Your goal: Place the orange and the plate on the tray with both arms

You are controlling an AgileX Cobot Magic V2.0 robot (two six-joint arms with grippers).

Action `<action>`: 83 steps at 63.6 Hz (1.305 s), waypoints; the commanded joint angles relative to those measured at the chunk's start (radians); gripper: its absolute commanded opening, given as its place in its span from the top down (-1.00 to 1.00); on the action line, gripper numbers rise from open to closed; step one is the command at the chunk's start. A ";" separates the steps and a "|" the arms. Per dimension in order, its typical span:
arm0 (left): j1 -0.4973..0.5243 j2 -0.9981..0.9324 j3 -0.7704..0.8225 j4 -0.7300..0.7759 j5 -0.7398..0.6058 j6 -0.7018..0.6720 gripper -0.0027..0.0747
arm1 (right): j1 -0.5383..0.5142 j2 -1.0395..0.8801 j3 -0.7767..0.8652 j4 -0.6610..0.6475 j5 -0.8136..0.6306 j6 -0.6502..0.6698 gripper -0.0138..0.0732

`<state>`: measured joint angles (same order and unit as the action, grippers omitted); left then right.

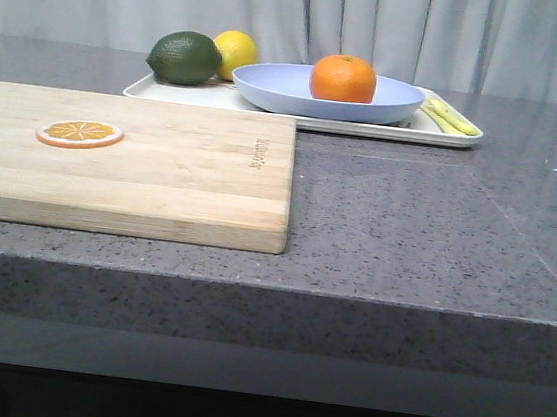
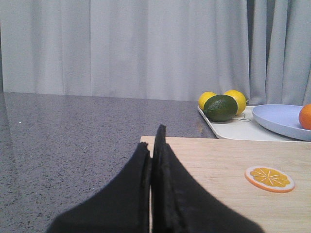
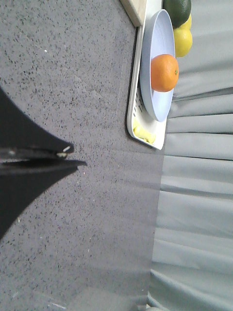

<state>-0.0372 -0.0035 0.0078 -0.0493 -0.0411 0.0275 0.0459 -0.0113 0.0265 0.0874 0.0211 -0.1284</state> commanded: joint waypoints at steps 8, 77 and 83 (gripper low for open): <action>-0.007 -0.021 0.025 -0.006 -0.075 -0.009 0.98 | -0.005 -0.018 -0.024 0.002 -0.088 -0.004 0.83; -0.007 -0.021 0.025 -0.006 -0.075 -0.009 0.98 | -0.073 -0.018 -0.024 -0.159 -0.098 0.252 0.83; -0.007 -0.021 0.025 -0.006 -0.075 -0.009 0.98 | -0.073 -0.018 -0.024 -0.159 -0.098 0.252 0.83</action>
